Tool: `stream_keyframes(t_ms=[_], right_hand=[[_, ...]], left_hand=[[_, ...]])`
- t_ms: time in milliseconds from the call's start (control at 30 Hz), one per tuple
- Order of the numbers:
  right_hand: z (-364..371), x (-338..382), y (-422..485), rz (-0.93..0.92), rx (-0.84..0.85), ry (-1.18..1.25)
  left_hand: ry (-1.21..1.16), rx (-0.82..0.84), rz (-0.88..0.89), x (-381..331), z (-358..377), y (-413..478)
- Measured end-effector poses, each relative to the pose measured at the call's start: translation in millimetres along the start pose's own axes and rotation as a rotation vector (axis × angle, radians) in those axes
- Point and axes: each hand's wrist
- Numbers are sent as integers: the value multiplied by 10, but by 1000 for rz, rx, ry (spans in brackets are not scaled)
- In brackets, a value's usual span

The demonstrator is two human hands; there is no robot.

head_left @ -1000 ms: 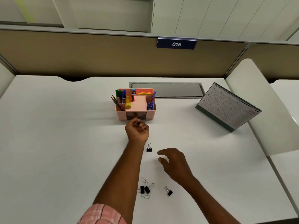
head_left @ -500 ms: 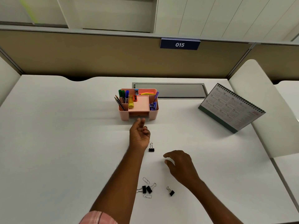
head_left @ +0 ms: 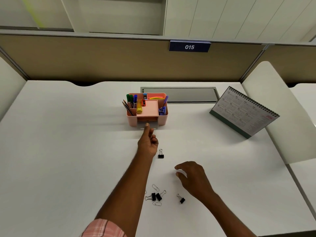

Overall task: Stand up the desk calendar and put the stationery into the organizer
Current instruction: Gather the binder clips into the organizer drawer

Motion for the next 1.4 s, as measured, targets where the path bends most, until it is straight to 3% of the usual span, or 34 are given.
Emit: stream_keyframes(t_ms=[667,867,1167,1400], right_hand=[[-12,-5,-204,20,72,54],[-21,-65,-334,208,142,143],[33,-152,-689,215,277,46],[198,-25,-962,111,214,-15]], left_hand=[[96,-6,15,-7,-200,-110],[375,-69,123,-27,-475,-124],[725,-40,353,35,-1279,-492],[1065,30,524,132,-1730,-749]])
Point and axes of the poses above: each hand's wrist, its own y-axis towards the middle knuckle, its own z-axis out of the palm, x = y × z, and after that the axes turned 13 degrees about -x, right-handed
